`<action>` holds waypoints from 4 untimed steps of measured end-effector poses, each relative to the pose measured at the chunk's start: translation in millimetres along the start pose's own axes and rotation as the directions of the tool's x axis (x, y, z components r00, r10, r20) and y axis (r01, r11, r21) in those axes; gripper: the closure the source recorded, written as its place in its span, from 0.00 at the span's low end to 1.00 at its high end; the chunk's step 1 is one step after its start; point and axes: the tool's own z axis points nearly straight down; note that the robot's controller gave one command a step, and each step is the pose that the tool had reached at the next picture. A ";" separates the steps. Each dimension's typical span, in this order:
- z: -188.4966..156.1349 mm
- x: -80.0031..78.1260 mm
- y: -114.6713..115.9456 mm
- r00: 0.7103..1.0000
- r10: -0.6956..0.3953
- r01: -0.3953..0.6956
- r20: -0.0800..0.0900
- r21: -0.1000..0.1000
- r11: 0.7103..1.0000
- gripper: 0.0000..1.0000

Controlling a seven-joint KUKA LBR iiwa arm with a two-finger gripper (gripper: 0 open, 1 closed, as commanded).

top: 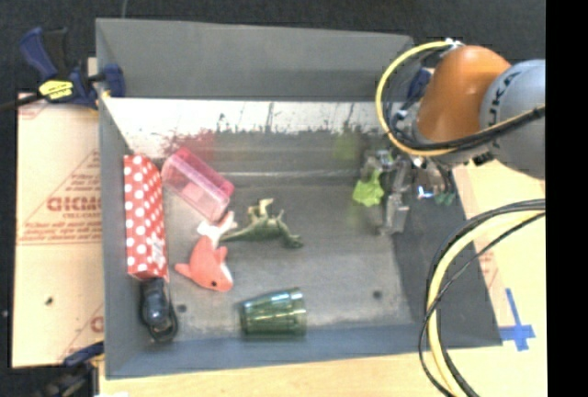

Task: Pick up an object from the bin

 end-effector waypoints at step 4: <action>-3.2 -8.6 -10.1 0.994 0.105 -0.105 0.000 -0.006 0.994 1.00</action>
Offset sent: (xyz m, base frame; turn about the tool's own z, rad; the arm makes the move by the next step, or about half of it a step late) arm 0.0076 -0.0110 -0.0002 0.1169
